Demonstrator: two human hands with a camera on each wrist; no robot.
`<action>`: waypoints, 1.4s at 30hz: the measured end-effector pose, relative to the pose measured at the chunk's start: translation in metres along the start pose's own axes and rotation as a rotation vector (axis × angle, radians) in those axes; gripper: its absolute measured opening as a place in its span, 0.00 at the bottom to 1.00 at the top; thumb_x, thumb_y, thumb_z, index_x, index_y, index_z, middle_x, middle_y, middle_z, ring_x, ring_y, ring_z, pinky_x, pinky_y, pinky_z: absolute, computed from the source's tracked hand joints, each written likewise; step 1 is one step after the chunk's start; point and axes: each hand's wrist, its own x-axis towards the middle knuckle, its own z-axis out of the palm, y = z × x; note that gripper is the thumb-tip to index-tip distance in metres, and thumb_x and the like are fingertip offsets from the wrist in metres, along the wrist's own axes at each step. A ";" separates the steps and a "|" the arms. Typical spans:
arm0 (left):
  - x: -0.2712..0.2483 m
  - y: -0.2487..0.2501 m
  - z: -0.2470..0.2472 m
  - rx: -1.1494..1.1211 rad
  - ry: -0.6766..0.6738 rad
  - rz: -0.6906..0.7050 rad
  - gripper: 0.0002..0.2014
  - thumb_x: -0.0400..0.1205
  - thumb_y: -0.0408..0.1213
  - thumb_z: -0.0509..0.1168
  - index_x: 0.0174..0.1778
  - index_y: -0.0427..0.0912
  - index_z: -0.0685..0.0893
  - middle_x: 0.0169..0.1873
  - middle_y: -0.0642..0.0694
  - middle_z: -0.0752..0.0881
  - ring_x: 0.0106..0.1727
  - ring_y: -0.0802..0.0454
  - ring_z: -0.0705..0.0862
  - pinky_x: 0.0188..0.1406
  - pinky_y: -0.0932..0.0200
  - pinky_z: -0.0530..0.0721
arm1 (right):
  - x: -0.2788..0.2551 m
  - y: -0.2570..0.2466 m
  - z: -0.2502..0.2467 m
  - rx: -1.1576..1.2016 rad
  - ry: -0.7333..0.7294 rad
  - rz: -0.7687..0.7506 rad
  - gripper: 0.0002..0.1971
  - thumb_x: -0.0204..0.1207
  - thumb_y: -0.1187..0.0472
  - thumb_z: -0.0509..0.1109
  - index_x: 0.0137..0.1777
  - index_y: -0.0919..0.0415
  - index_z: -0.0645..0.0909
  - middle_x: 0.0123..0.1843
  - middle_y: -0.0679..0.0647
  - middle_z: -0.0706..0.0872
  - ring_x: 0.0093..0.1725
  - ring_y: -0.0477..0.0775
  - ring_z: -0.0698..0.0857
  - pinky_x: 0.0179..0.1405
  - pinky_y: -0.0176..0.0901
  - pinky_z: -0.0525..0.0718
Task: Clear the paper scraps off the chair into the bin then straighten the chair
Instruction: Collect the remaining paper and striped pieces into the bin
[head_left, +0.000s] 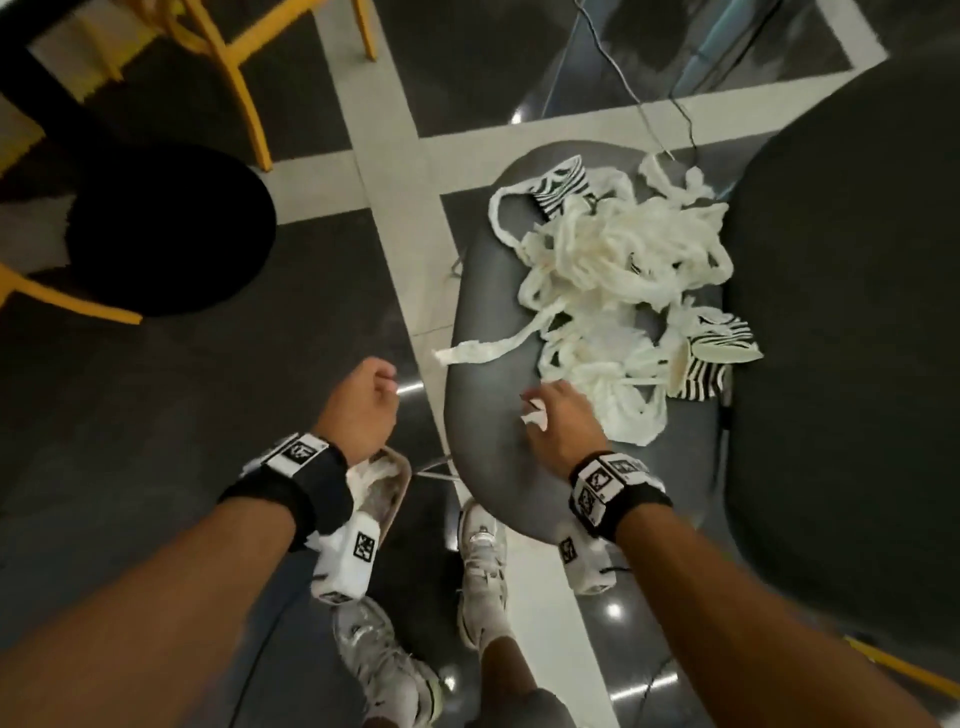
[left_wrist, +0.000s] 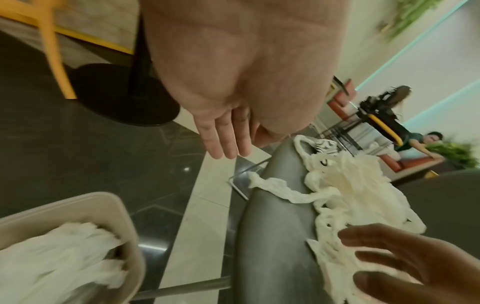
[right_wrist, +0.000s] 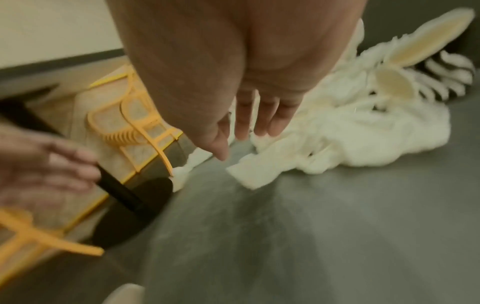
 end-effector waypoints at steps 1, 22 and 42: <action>0.009 0.017 0.010 0.008 -0.022 0.026 0.12 0.87 0.33 0.60 0.64 0.40 0.82 0.54 0.44 0.88 0.52 0.47 0.85 0.51 0.59 0.77 | 0.005 0.015 -0.010 -0.129 -0.035 0.004 0.27 0.75 0.58 0.72 0.75 0.49 0.76 0.77 0.57 0.73 0.76 0.66 0.73 0.71 0.58 0.76; 0.049 0.112 0.184 0.263 -0.469 0.352 0.10 0.74 0.40 0.69 0.50 0.53 0.80 0.51 0.48 0.87 0.55 0.45 0.86 0.54 0.50 0.84 | 0.024 0.112 -0.088 0.523 -0.008 0.007 0.14 0.74 0.52 0.73 0.59 0.46 0.79 0.57 0.44 0.86 0.55 0.45 0.85 0.56 0.43 0.84; 0.031 0.119 0.114 -0.165 -0.550 -0.036 0.14 0.67 0.37 0.62 0.47 0.40 0.84 0.33 0.52 0.83 0.37 0.54 0.81 0.42 0.54 0.79 | 0.070 0.174 -0.092 -0.014 0.275 0.385 0.20 0.80 0.66 0.60 0.72 0.59 0.74 0.73 0.59 0.76 0.68 0.67 0.81 0.65 0.60 0.81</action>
